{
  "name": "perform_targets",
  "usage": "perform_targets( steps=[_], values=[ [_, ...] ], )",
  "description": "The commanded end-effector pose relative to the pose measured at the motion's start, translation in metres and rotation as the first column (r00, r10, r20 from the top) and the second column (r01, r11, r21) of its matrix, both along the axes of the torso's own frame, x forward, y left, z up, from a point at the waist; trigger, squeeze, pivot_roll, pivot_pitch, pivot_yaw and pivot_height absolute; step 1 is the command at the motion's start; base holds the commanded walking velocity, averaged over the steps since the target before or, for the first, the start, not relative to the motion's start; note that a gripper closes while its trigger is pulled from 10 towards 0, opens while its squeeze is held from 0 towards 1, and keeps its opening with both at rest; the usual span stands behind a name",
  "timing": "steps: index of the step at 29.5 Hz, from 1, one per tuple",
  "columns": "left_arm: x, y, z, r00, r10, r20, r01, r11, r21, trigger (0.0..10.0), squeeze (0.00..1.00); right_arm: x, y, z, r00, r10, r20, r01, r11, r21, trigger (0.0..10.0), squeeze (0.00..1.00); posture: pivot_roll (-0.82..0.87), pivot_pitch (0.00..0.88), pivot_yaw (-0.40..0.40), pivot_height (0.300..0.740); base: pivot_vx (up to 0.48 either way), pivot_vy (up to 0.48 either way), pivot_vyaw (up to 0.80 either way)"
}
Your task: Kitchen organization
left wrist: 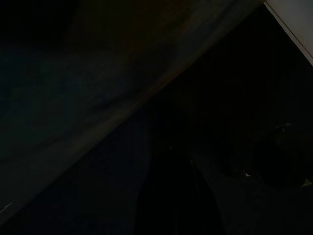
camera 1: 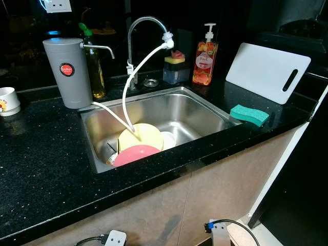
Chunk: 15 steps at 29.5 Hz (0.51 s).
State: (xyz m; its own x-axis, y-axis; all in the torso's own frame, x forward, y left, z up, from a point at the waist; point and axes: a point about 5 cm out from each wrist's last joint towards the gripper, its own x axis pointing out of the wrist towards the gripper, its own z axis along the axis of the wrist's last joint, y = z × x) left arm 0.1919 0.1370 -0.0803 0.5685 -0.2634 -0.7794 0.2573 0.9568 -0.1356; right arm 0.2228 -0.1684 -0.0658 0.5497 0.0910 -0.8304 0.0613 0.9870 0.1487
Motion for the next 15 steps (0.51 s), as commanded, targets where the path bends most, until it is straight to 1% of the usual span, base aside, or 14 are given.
perform_targets(
  steps=[1,15],
  values=[
    [0.004,0.005,0.0019,1.0,0.007,0.01,-0.007,1.0,0.019,10.0,0.0,-0.001,-0.0018,-0.0005,1.0,0.007,-0.009,-0.007,1.0,-0.016,10.0,0.0,-0.02,0.0,-0.006,0.74,0.0,0.0,0.0],
    [0.0079,0.0033,0.0037,1.0,0.011,0.019,-0.012,1.0,0.024,10.0,0.0,-0.0002,-0.0025,0.0,1.0,-0.009,-0.013,0.008,1.0,-0.009,10.0,0.0,-0.02,0.0,-0.007,0.74,0.0,0.0,0.0]
  ],
)
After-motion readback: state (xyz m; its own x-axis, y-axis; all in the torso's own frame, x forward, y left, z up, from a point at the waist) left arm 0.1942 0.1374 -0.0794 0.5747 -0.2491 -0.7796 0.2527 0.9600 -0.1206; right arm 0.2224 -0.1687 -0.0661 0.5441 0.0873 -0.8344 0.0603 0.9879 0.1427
